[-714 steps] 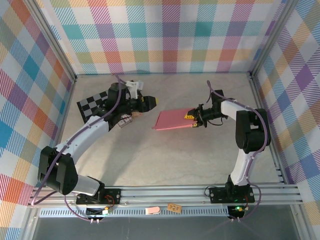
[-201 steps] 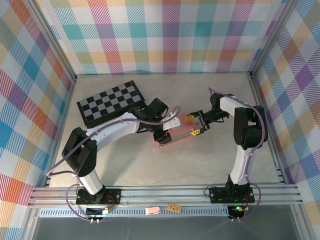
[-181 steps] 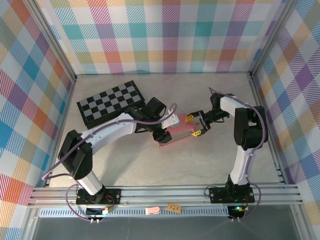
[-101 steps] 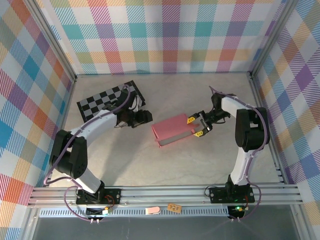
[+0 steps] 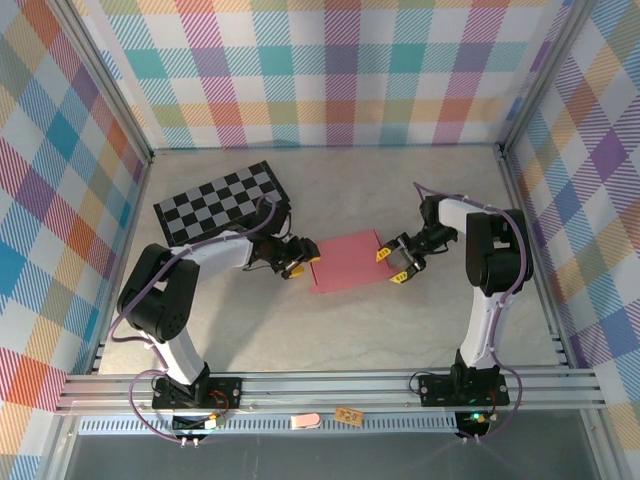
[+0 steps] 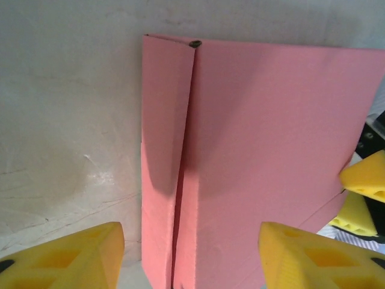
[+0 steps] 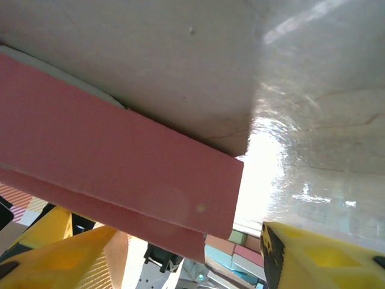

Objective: Fold the paper box

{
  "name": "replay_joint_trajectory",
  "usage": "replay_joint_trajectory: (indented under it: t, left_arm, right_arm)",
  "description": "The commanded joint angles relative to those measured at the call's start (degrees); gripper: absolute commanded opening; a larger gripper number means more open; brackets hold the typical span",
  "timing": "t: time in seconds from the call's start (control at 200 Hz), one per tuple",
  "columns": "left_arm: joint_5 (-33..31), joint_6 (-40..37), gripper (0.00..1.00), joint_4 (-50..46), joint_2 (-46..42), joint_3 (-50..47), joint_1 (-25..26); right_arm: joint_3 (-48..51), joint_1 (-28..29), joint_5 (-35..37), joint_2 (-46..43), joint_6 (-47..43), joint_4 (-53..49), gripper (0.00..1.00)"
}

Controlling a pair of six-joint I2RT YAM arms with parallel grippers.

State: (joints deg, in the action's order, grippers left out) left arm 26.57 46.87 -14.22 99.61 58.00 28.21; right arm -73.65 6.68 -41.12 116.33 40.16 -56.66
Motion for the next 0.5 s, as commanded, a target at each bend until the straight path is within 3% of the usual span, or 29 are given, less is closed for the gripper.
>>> replay_joint_trajectory:
  t: [0.0, 0.33, 0.495]
  left_arm:
    - [-1.77, -3.18, 0.61, -4.27, 0.89, 2.3, 0.36]
    - [2.68, 0.0, 0.46, 8.11, 2.55, -2.54, 0.36]
    - [3.25, 0.13, 0.36, 8.51, 2.91, -3.55, 0.36]
  right_arm:
    - [-0.24, -0.27, 3.53, 2.22, -1.44, -2.22, 0.59]
    - [0.5, -0.26, 3.16, 2.48, -1.02, -0.84, 0.56]
    - [0.62, -0.28, 3.24, 2.49, -1.21, -0.52, 0.56]
